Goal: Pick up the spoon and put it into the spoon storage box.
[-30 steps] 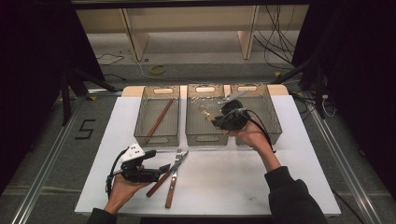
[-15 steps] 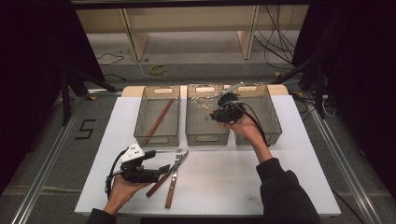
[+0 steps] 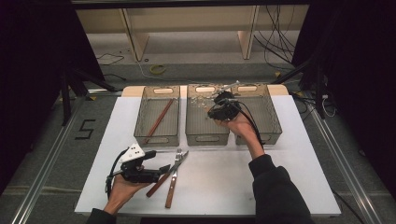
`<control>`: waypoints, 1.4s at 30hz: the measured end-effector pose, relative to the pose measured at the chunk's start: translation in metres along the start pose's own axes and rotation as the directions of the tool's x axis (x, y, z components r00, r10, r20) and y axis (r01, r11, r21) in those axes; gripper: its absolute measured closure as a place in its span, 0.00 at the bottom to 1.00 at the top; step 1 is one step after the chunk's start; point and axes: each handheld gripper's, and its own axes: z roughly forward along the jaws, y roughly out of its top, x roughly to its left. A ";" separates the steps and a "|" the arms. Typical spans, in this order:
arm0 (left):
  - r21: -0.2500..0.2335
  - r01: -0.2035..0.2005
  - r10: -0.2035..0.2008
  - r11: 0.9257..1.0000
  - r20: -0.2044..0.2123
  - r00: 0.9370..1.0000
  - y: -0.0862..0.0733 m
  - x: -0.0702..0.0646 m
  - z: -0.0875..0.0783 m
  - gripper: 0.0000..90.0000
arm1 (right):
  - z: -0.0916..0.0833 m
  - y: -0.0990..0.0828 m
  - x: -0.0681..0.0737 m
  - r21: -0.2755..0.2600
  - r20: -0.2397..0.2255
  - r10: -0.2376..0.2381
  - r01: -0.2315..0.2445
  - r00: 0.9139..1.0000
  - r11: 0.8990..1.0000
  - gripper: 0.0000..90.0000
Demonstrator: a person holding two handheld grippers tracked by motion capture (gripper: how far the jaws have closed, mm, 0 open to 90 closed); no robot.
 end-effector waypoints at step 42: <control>0.067 0.002 -0.003 0.998 0.007 1.000 -0.001 0.002 0.005 0.19 | 0.027 0.000 0.005 0.055 -0.020 0.029 -0.028 0.999 0.998 0.71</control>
